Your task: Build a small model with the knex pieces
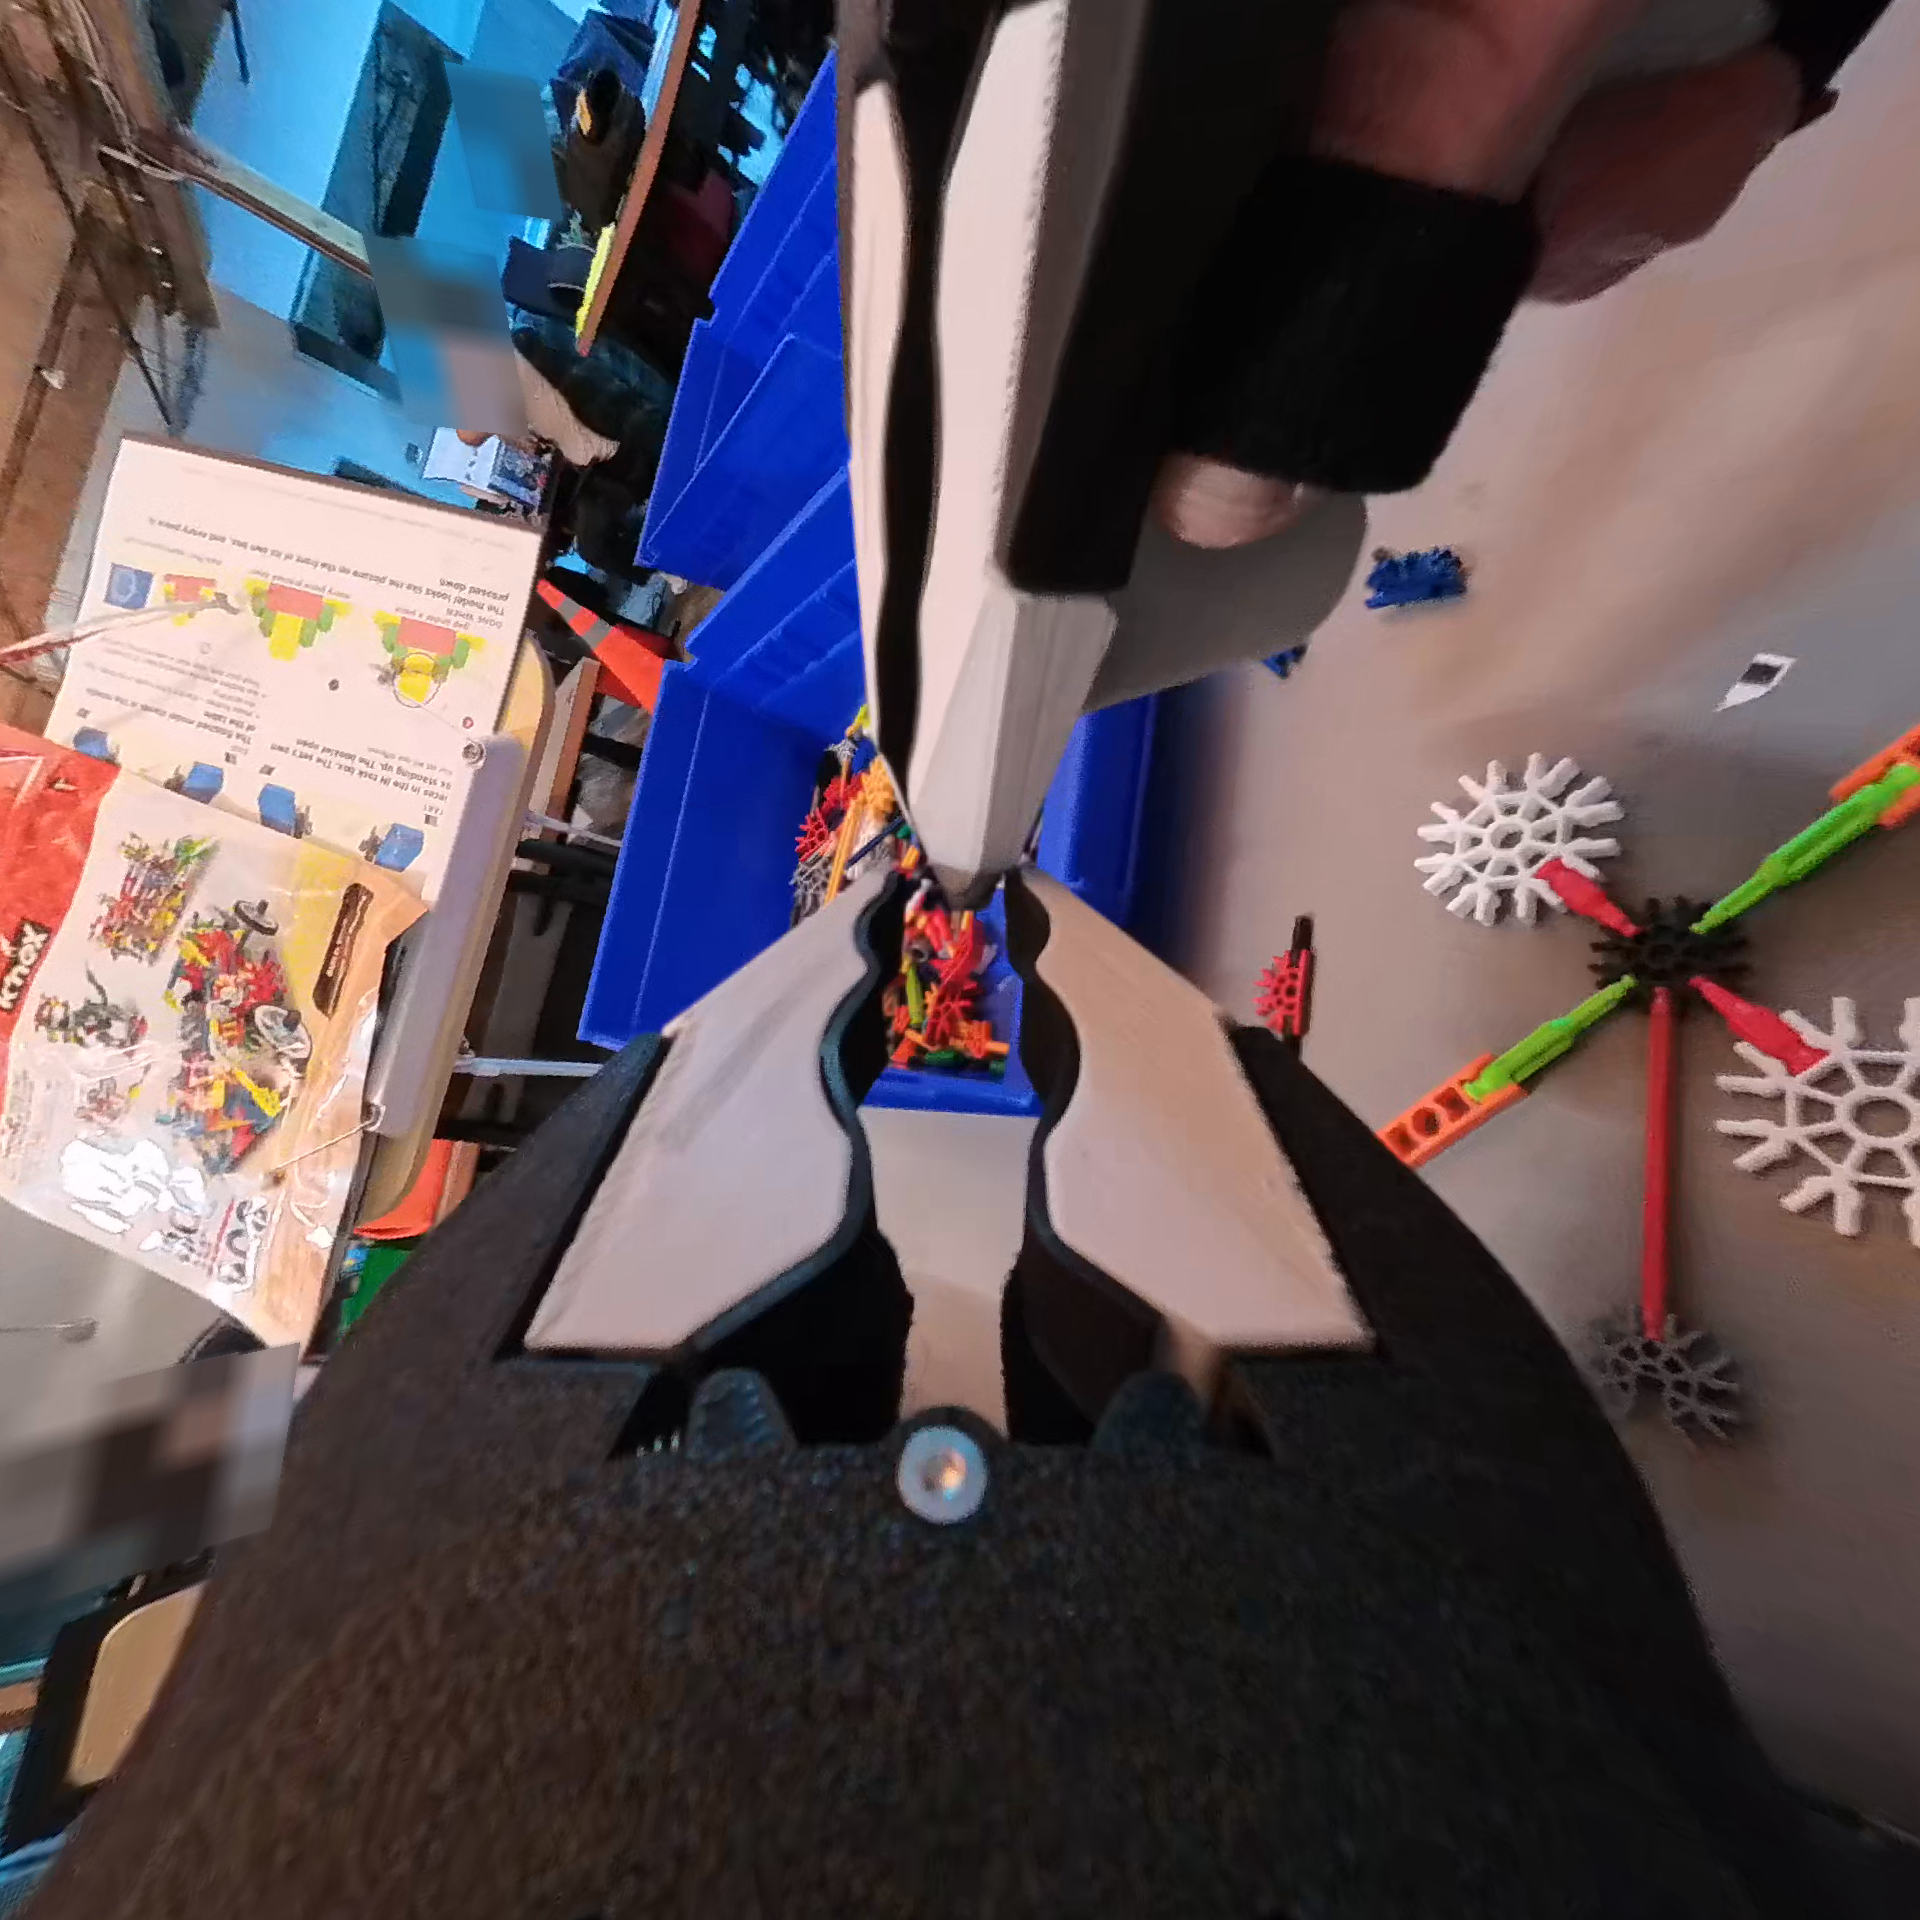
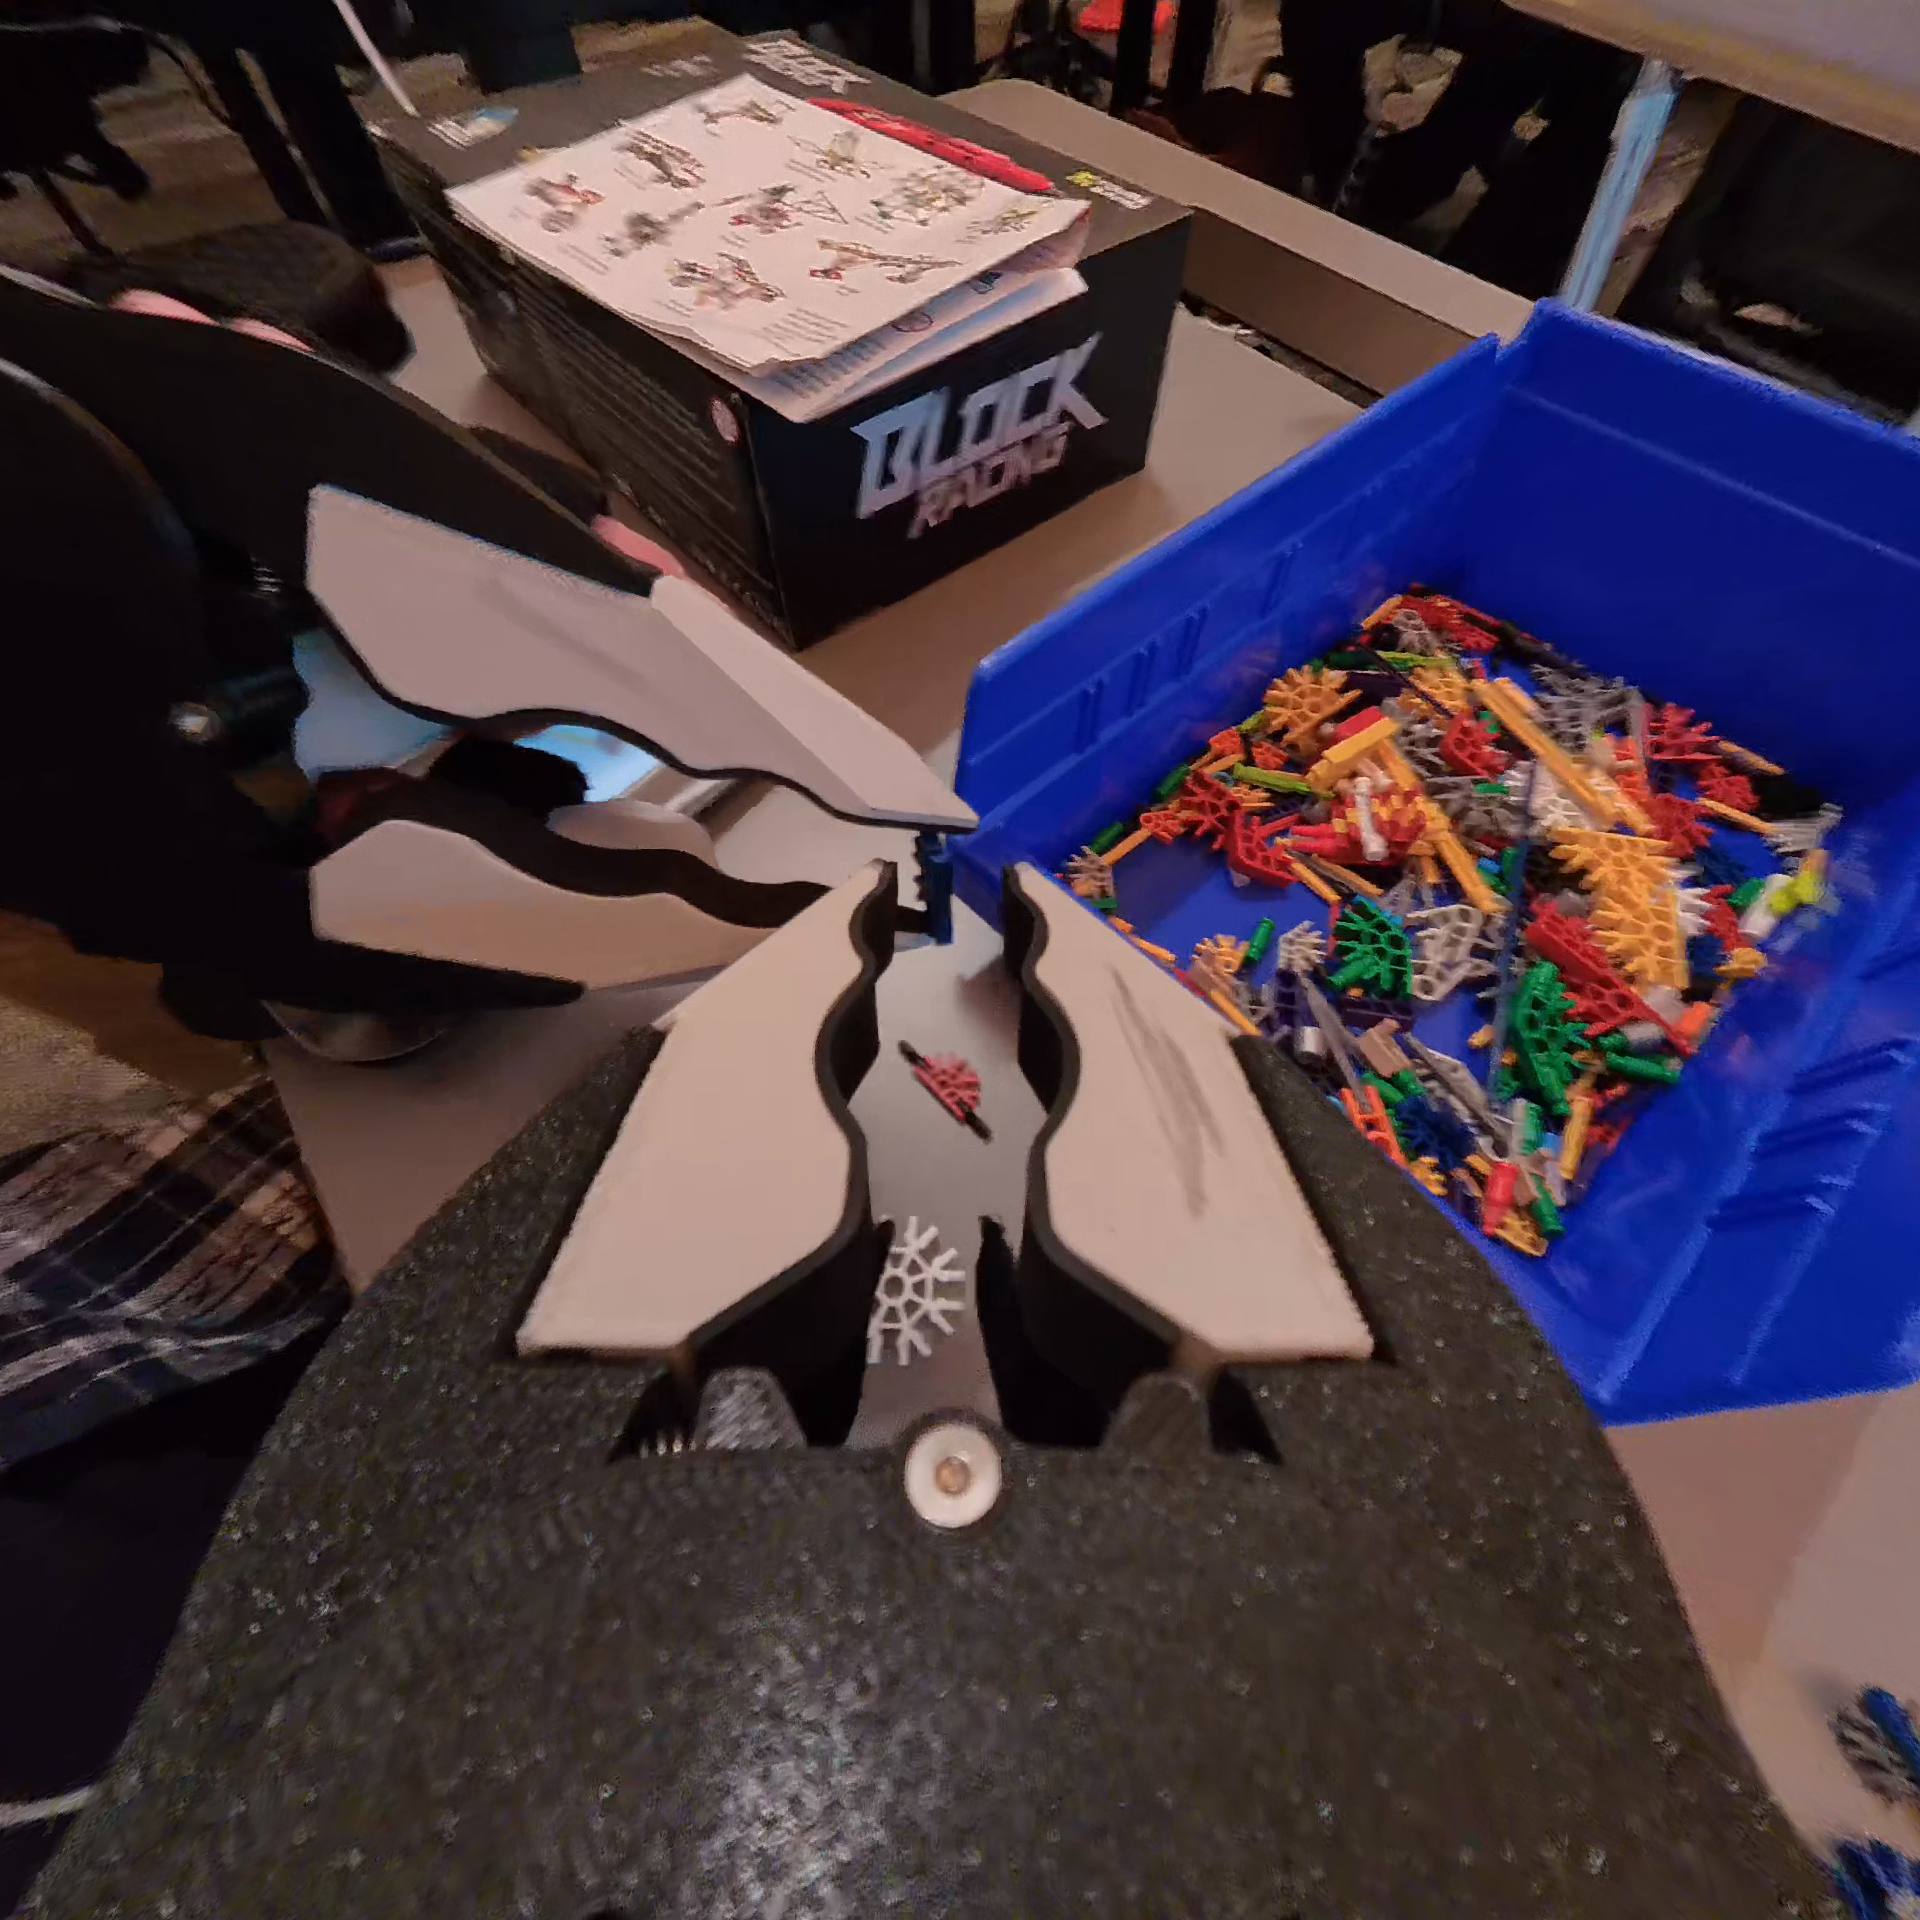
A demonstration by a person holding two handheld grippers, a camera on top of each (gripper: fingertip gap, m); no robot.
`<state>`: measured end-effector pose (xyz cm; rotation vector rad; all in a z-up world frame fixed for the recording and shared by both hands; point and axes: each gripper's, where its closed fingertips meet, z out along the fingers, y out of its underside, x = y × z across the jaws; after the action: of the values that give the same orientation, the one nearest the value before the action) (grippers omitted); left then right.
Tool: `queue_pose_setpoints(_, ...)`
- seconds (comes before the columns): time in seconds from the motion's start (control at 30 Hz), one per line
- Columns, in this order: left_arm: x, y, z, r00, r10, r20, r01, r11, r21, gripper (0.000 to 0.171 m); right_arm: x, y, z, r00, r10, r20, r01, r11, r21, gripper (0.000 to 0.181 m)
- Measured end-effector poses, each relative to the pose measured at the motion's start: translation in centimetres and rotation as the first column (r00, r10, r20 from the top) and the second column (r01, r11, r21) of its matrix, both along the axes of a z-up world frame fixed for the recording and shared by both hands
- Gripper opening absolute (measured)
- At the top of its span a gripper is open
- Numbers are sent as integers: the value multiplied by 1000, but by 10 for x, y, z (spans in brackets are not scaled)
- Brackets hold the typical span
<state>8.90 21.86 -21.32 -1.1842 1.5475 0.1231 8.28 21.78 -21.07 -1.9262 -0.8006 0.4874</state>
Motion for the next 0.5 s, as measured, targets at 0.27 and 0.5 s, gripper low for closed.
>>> queue_pose_setpoints(0.27,7,-9,-7,999,-40,2,40,998,-58,18,-1,-7,-8,998,53,23,-53,998,-19,3)
queue_pose_setpoints(0.5,-3,-17,-47,986,-90,-139,51,962,-268,15,13,-21,-53,979,197,44,-177,943,-284,3)
